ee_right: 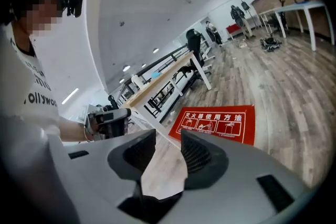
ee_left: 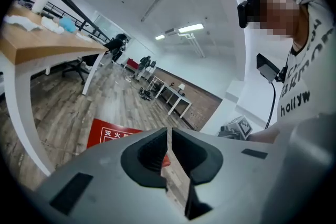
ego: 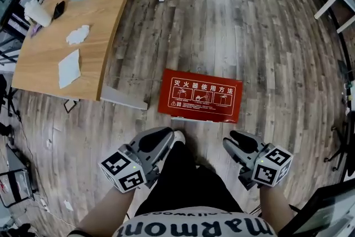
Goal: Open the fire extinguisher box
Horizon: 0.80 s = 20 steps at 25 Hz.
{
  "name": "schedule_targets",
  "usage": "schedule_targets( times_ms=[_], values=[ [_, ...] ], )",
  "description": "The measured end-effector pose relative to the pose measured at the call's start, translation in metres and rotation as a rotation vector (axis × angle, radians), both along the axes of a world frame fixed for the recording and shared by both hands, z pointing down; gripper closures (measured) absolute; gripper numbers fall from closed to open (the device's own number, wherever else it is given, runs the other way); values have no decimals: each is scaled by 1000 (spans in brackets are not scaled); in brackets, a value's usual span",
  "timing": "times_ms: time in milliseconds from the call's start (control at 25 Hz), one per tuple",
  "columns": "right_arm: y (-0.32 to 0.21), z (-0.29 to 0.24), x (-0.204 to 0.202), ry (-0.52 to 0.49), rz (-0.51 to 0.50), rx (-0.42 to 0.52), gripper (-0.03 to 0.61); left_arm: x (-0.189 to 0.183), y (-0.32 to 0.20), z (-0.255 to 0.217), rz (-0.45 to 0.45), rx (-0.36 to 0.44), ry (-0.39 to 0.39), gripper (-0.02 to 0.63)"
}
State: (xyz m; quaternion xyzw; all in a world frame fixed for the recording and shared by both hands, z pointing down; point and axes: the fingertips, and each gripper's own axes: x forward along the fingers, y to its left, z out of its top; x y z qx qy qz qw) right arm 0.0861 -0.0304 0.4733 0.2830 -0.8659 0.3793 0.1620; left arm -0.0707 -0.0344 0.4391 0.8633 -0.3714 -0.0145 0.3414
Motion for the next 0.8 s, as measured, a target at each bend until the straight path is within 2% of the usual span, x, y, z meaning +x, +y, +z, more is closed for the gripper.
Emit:
schedule_targets(
  times_ms=[120,240,320,520,680,800],
  values=[
    [1,38,-7,-41,2,-60,400,1,-13,45,-11,-69,50,604],
    [-1,82,-9,-70,32,-115,394,-1,-27,95,-59,-136,82,594],
    [0,112,-10,-91,56,-154,394,-2,-29,131,-68,-182,77,518],
    [-1,169,-13,-176,110,-194,388,1,-24,215,-61,-291,103,444],
    [-9,209,-15,-242,143,-171,385,10,-31,265,-36,-306,176,439],
    [-20,234,-14,-299,156,-157,383,20,-42,283,-4,-267,247,439]
  ],
)
